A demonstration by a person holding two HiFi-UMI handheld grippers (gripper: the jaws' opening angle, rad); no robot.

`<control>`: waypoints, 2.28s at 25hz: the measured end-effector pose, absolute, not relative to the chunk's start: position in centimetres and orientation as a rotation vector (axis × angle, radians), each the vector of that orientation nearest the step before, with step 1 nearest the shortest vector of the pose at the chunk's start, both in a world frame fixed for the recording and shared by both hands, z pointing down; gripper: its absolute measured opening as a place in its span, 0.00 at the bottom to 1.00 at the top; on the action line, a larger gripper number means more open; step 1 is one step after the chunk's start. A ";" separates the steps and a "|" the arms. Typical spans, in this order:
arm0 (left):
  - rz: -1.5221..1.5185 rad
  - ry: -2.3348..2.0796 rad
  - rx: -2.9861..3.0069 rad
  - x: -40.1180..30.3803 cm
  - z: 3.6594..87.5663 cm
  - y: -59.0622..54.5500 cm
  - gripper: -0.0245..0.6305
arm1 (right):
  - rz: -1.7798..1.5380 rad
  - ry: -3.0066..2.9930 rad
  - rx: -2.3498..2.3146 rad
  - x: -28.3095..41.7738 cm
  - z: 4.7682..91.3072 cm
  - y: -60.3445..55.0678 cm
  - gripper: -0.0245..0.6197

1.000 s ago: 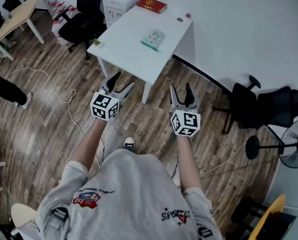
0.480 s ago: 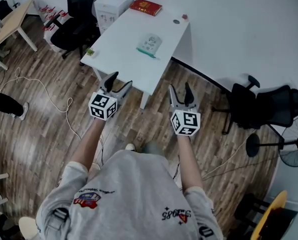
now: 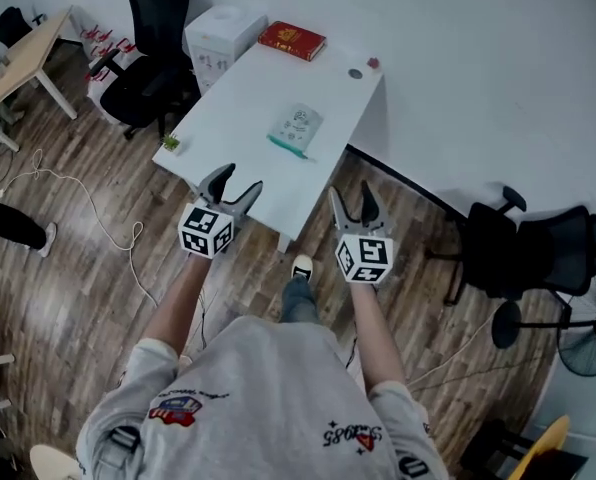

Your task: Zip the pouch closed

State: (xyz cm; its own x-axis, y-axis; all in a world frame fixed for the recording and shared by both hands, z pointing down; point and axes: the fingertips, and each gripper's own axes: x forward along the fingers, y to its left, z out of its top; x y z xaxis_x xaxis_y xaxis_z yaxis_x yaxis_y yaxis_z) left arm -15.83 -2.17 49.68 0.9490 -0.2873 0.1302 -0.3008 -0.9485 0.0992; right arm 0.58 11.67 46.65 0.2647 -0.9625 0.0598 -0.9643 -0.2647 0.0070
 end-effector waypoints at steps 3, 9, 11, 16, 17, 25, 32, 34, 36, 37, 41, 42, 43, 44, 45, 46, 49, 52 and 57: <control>0.170 -0.511 2.981 -12.4 48.9 -5.0 0.50 | 0.044 -1.928 2.433 4.8 45.7 8.1 0.45; 0.150 -0.631 2.972 -5.6 46.6 -10.6 0.49 | 0.029 -2.044 2.352 12.6 44.1 0.9 0.45; 0.154 -0.670 2.963 -3.8 46.4 -12.1 0.49 | 0.040 -2.079 2.326 14.5 44.1 -1.1 0.45; 0.155 -0.743 2.934 -0.2 46.3 -14.5 0.49 | 0.071 -2.151 2.247 18.5 44.9 -5.1 0.44; 0.157 -0.751 2.928 0.4 46.4 -15.0 0.49 | 0.077 -2.159 2.236 19.0 45.0 -5.8 0.45; 0.187 -0.758 2.920 3.3 47.6 -18.5 0.49 | 0.102 -2.181 2.196 21.2 45.9 -9.5 0.45; 0.216 -0.709 2.916 5.1 48.3 -21.1 0.49 | 0.134 -2.153 2.187 22.2 47.3 -11.8 0.45; 0.225 -0.697 2.918 5.4 48.7 -21.7 0.49 | 0.146 -2.147 2.177 22.2 47.8 -12.5 0.45; 0.240 -0.687 2.911 5.3 49.3 -22.3 0.49 | 0.164 -2.145 2.167 21.9 48.5 -13.3 0.45; 0.248 -0.684 2.905 5.2 49.7 -22.6 0.49 | 0.174 -2.143 2.159 21.7 48.9 -13.6 0.45; 0.273 -0.676 2.875 4.9 51.3 -23.3 0.49 | 0.224 -2.131 2.120 21.0 51.0 -14.3 0.45; 0.281 -0.673 2.867 4.8 51.7 -23.4 0.49 | 0.241 -2.126 2.108 20.8 51.7 -14.4 0.45; 0.289 -0.670 2.859 4.6 52.2 -23.5 0.49 | 0.258 -2.122 2.095 20.6 52.4 -14.5 0.45; 0.297 -0.667 2.851 4.5 52.7 -23.6 0.49 | 0.275 -2.119 2.083 20.4 53.1 -14.5 0.45; 0.305 -0.665 2.842 4.4 53.3 -23.7 0.49 | 0.290 -2.115 2.070 20.2 53.8 -14.6 0.45; 0.313 -0.663 2.833 4.3 53.9 -23.7 0.49 | 0.304 -2.111 2.057 20.0 54.5 -14.6 0.45; 0.343 -0.661 2.806 3.7 55.8 -23.8 0.49 | 0.348 -2.097 2.013 19.4 56.7 -14.6 0.45; 0.367 -0.662 2.779 3.1 57.2 -23.7 0.49 | 0.388 -2.089 1.973 18.8 58.8 -14.4 0.45; 0.395 -0.681 2.740 2.0 58.8 -23.5 0.49 | 0.417 -2.099 1.880 17.5 61.8 -14.1 0.44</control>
State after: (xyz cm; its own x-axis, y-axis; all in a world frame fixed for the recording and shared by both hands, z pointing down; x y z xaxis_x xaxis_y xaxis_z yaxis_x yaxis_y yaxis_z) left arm 2.02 -23.54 58.83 0.8507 -0.4096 0.3295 -0.4891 -0.8464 0.2107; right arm 17.54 -14.07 61.81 -0.1048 -0.9099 0.4015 -0.9942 0.1054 -0.0206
